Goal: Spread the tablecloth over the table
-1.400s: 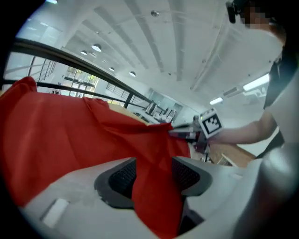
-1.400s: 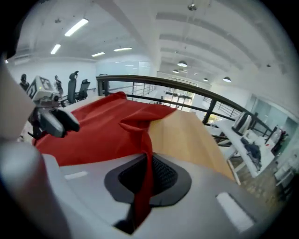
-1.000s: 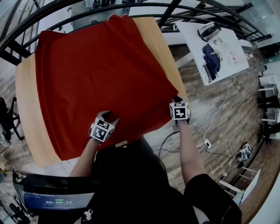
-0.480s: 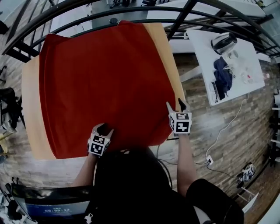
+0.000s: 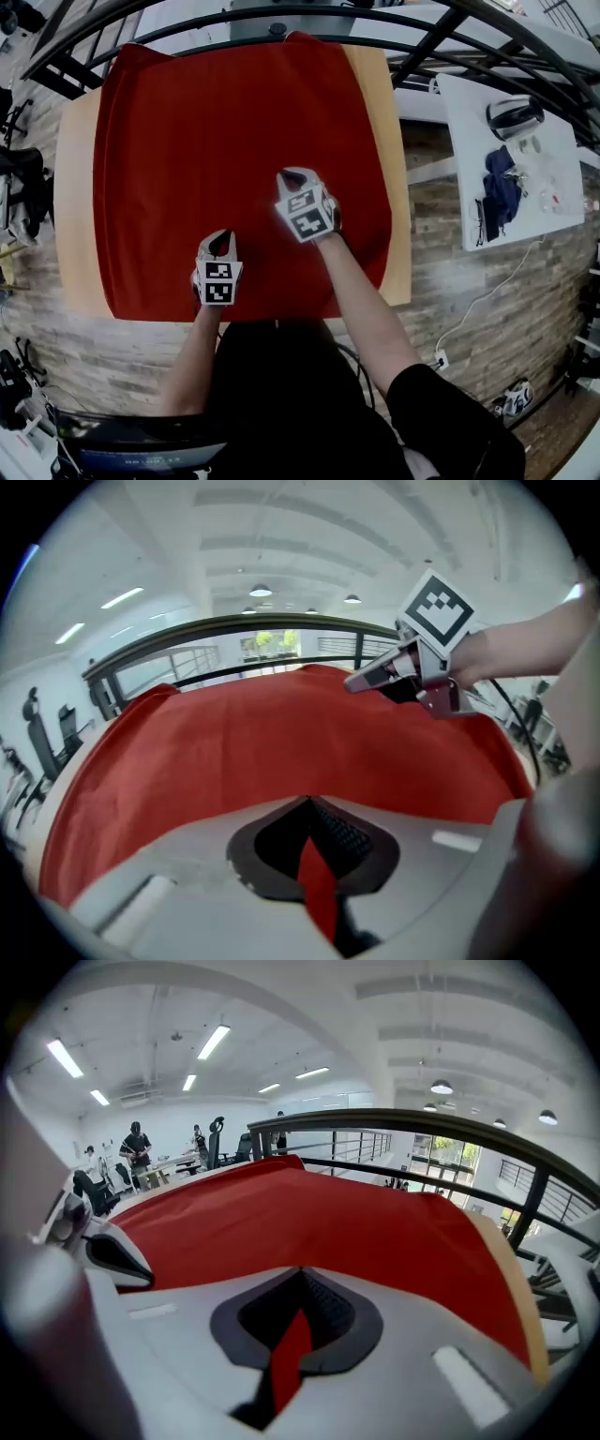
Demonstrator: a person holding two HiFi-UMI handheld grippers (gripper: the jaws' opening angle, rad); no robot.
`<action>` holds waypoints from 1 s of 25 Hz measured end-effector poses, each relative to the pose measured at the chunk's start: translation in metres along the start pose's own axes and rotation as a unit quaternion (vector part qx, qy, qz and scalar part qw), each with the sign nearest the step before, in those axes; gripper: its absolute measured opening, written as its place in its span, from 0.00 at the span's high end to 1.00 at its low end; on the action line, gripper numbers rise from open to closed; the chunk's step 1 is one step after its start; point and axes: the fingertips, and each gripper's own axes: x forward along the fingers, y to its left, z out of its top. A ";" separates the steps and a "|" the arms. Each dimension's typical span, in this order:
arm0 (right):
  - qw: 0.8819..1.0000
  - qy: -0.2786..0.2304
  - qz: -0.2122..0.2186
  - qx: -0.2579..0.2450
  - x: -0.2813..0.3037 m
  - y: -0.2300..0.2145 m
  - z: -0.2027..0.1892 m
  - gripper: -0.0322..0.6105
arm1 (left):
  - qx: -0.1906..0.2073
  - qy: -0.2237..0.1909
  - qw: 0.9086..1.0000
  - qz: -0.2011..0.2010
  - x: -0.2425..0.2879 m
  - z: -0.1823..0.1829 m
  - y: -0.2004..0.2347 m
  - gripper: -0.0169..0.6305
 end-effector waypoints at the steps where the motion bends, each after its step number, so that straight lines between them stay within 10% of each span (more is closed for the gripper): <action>1: 1.000 0.002 0.009 0.001 0.021 0.010 0.010 0.94 | -0.024 -0.004 0.999 0.025 0.001 0.003 0.021 0.96; 10: 0.997 -0.011 0.056 -0.051 0.124 0.102 0.059 0.94 | -0.068 0.002 0.988 0.140 0.003 -0.003 0.222 0.97; 17: 0.991 -0.018 0.089 -0.102 0.156 0.091 0.094 0.94 | -0.055 -0.011 0.997 0.057 0.010 0.006 0.188 0.90; 25: 0.973 0.000 0.148 -0.177 0.229 0.086 0.160 0.94 | -0.145 -0.017 0.986 0.082 0.011 -0.012 0.151 0.80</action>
